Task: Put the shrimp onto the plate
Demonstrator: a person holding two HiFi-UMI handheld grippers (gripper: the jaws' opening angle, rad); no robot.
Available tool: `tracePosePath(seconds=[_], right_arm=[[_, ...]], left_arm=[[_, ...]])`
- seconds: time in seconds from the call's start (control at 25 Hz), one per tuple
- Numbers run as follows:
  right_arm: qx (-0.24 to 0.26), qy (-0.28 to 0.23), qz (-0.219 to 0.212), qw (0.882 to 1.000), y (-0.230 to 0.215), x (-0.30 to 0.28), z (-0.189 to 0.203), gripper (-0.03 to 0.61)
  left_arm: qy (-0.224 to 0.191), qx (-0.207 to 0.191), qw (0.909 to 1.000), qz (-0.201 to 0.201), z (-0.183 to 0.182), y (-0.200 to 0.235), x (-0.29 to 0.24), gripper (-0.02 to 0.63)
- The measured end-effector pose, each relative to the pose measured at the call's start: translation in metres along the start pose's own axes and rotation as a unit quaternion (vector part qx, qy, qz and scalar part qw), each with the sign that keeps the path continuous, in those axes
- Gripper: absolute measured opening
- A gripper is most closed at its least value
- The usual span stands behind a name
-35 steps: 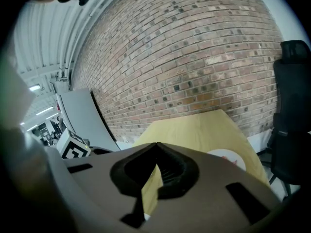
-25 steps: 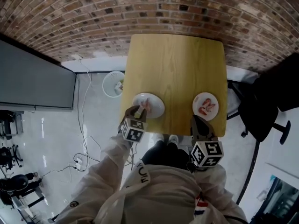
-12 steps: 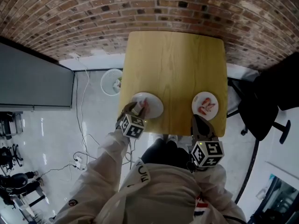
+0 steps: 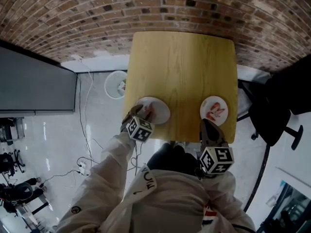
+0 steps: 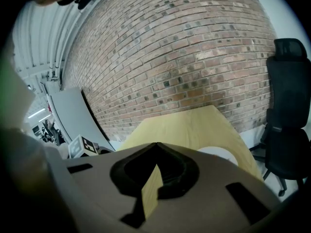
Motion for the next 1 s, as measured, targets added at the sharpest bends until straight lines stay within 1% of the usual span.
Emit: tracePosePath(seconds=[0.44, 0.8, 1.0], right_arm=[[-0.006, 0.000, 0.000, 1.000, -0.005, -0.006, -0.004, 0.023], [-0.007, 0.003, 0.001, 1.000, -0.006, -0.008, -0.005, 0.023], [-0.008, 0.003, 0.000, 1.000, -0.006, -0.009, -0.005, 0.023]], left_arm=[[0.004, 0.001, 1.0000, 0.005, -0.008, -0.002, -0.006, 0.186], [0.005, 0.059, 0.9980, 0.021, -0.007, 0.005, -0.009, 0.186], [0.011, 0.065, 0.9976, 0.022, -0.009, 0.007, -0.011, 0.186]])
Point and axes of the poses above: the fingertips, and each gripper's own axes: x backward along the fingers, y to its left, z out of its underside, the point moved 8 cm from there along x, backward along the fingers, and after that the axes turned 15 degrees about y, right-handed, at the moved point
